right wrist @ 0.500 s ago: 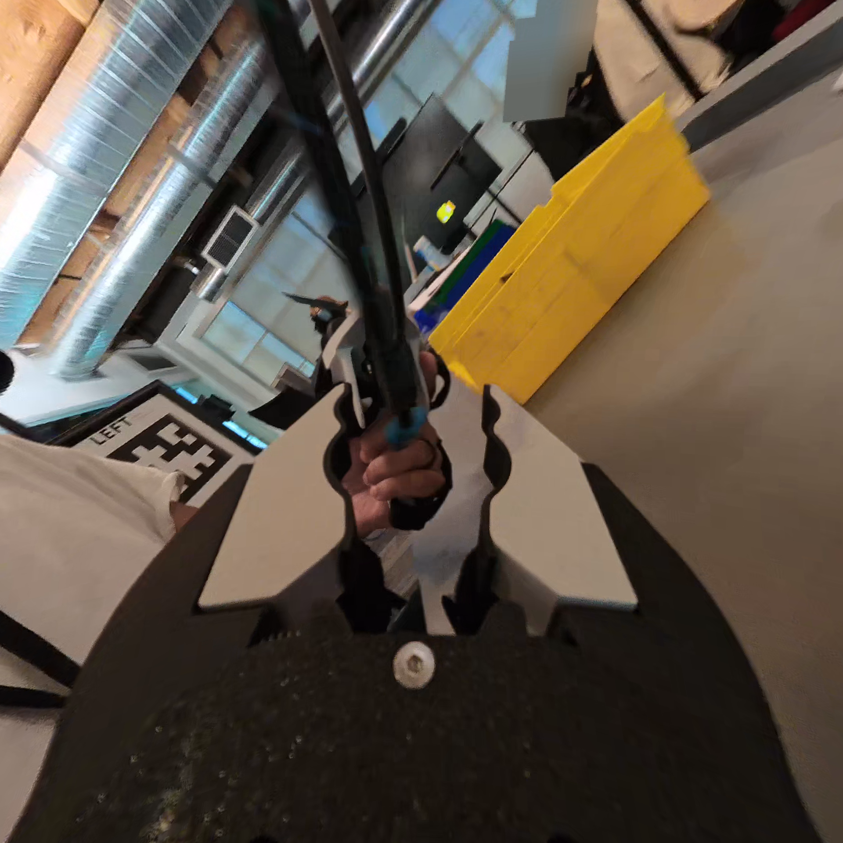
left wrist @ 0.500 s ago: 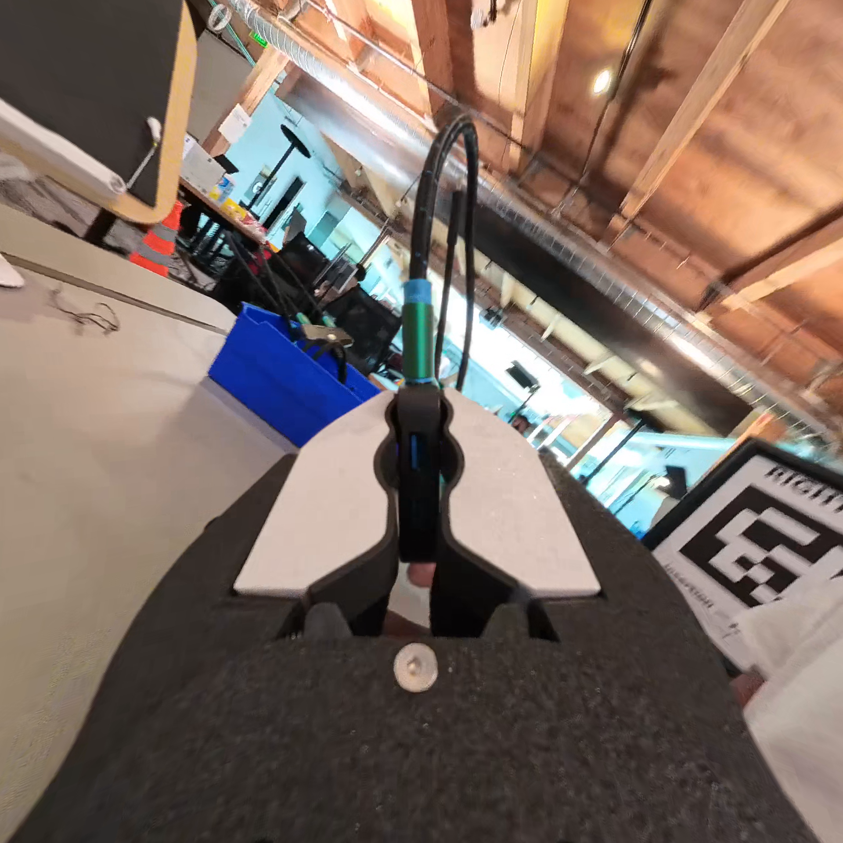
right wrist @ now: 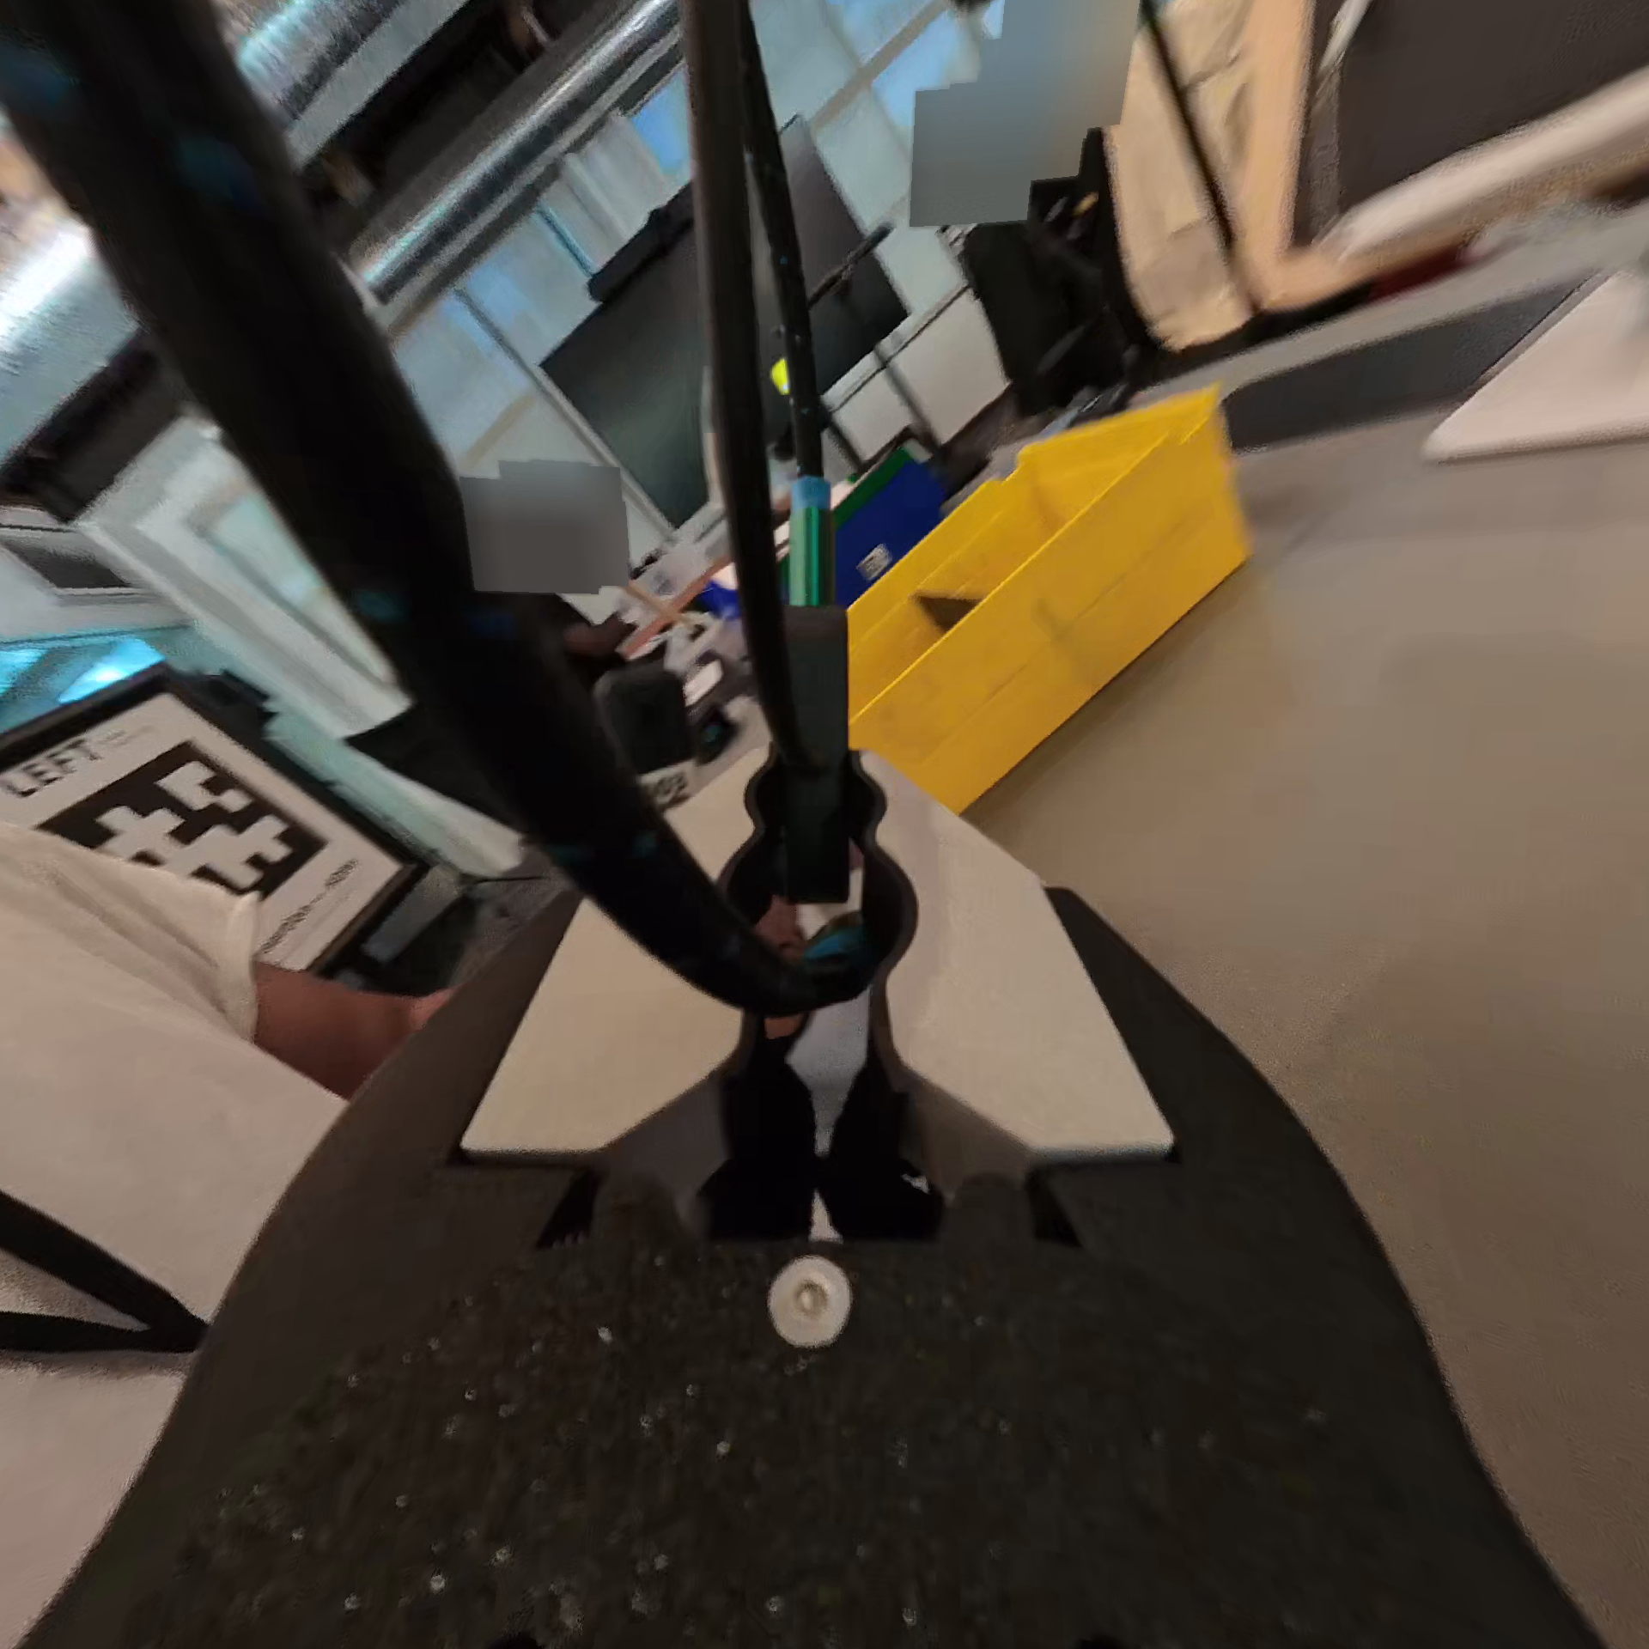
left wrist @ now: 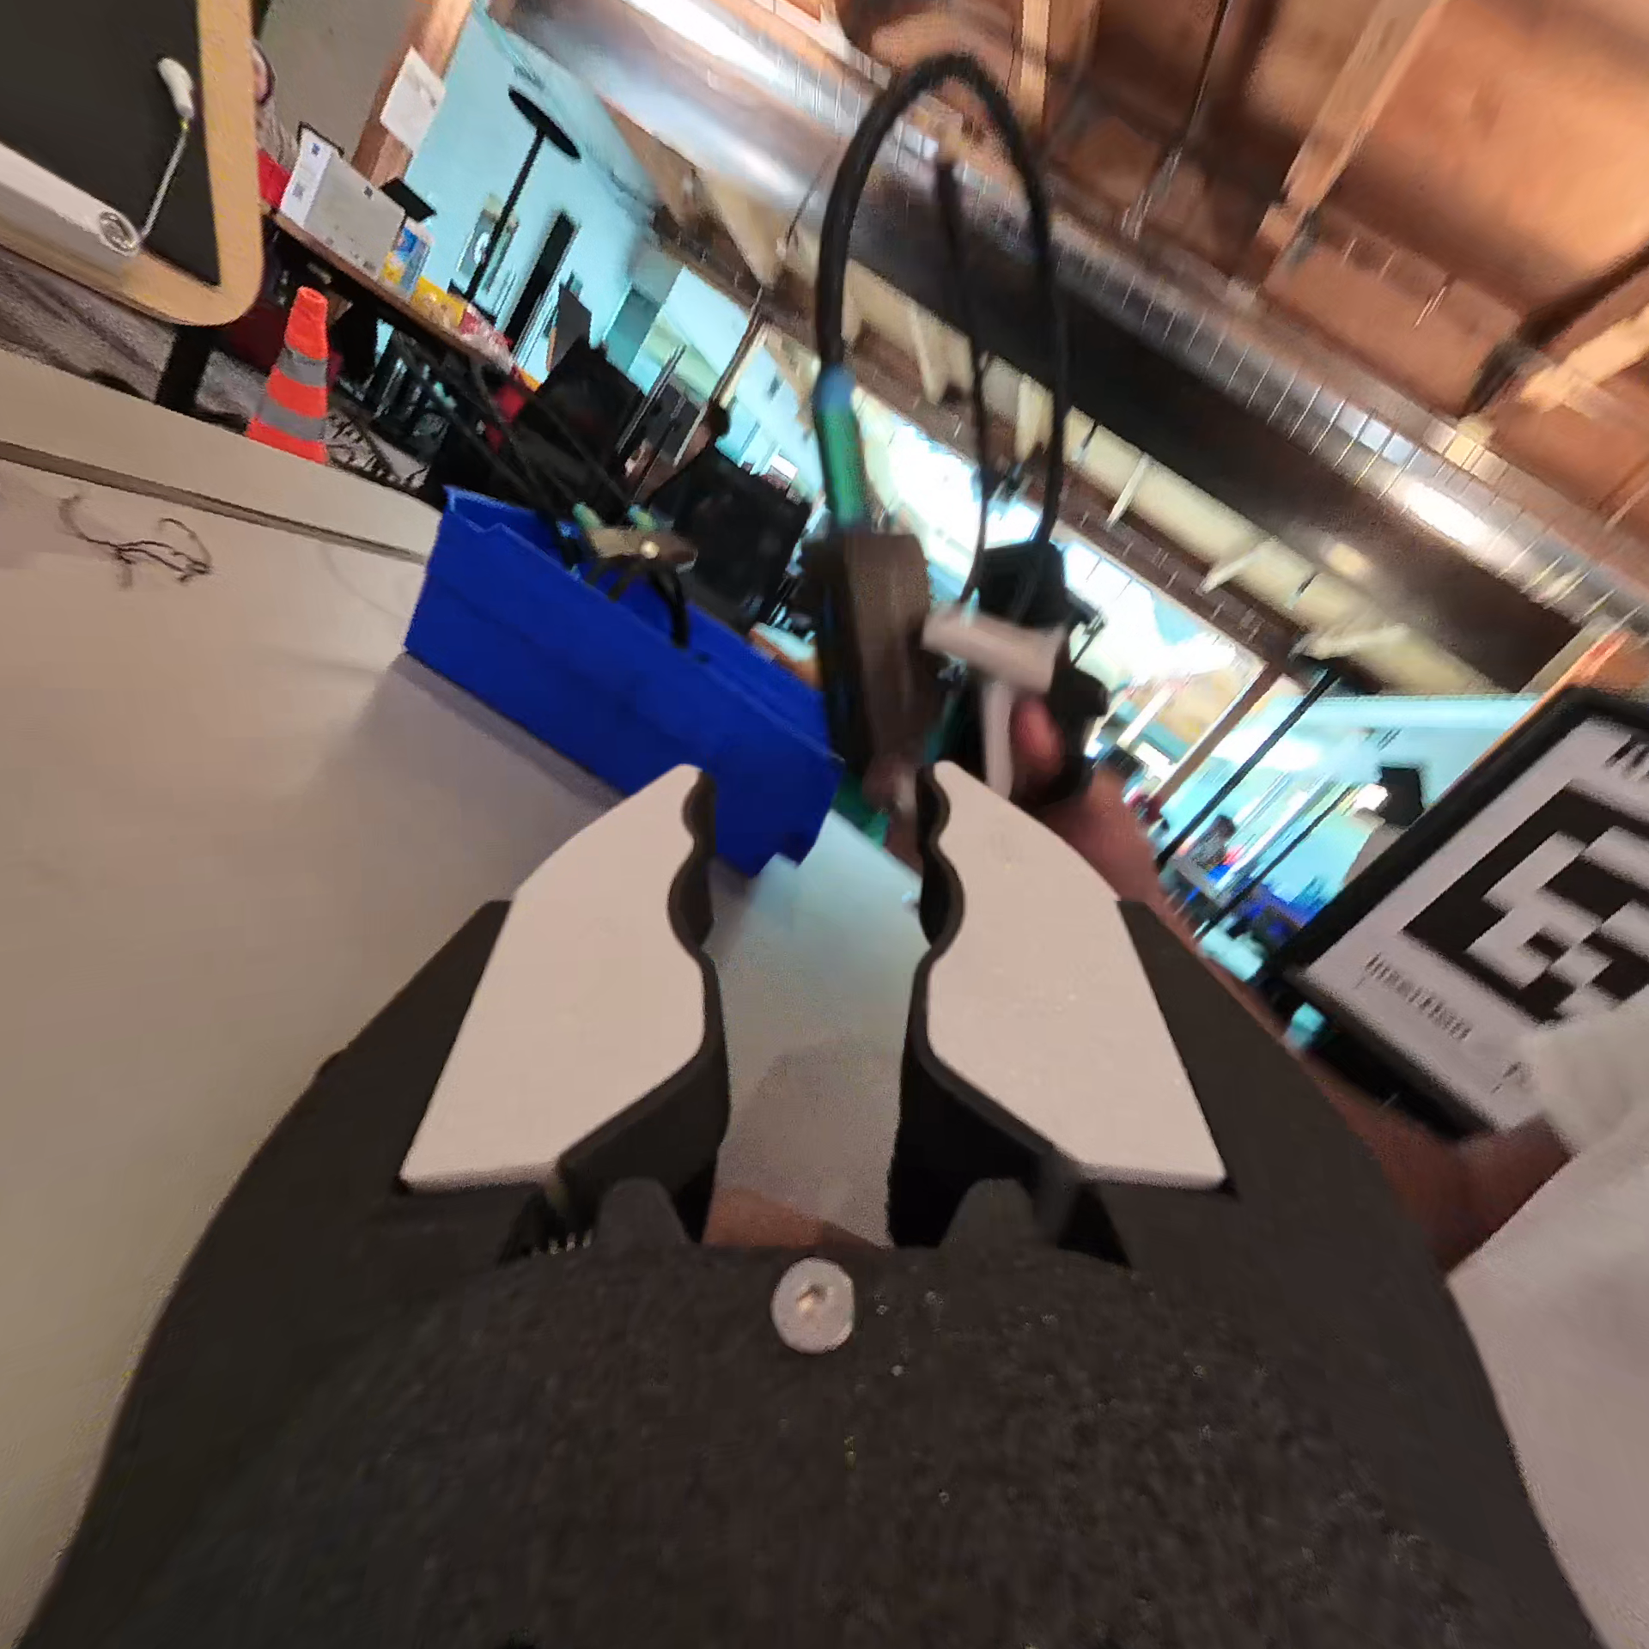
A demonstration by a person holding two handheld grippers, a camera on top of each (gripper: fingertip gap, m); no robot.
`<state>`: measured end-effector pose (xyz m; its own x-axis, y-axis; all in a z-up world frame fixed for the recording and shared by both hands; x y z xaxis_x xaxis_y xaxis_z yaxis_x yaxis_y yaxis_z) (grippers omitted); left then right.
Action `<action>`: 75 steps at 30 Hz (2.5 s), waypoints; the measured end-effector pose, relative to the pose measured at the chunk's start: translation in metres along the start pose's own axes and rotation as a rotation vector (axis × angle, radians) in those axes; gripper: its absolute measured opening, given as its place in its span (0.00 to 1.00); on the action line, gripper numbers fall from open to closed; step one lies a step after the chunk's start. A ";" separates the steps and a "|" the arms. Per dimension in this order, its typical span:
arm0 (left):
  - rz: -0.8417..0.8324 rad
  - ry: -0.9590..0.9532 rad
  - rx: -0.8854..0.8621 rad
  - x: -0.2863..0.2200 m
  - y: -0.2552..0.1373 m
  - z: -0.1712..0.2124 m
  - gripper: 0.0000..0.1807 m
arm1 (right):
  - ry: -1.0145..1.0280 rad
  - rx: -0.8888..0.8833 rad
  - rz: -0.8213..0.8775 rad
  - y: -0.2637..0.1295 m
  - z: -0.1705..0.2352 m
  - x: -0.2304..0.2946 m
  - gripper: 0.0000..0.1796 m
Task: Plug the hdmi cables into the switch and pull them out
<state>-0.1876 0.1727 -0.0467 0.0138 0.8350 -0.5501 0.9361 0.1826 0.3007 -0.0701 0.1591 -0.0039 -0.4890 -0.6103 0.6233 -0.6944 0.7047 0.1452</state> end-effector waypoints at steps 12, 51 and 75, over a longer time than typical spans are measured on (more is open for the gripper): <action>-0.063 0.076 0.169 0.010 -0.039 0.031 0.15 | -0.290 0.508 0.501 -0.127 -0.166 -0.202 0.07; -0.812 0.265 -0.101 0.079 -0.256 -0.097 0.19 | -0.476 0.037 0.862 -0.228 -0.020 -0.110 0.30; -0.459 0.596 0.420 0.011 0.049 0.061 0.35 | -0.611 -0.265 1.133 -0.202 -0.028 -0.057 0.36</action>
<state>-0.1200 0.1594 -0.0855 -0.4745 0.8802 -0.0101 0.8579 0.4598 -0.2293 0.1132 0.0614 -0.0473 -0.9355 0.3476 0.0631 0.3459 0.9376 -0.0360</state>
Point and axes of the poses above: each gripper's, where its closed fingertips meet, y out along the fingers, z out of its underside, x = y × z across the jaws, the point moved 3 cm from there along -y, back along the fingers, and after that the axes turned 9 degrees about -x, right-handed, at the moved point
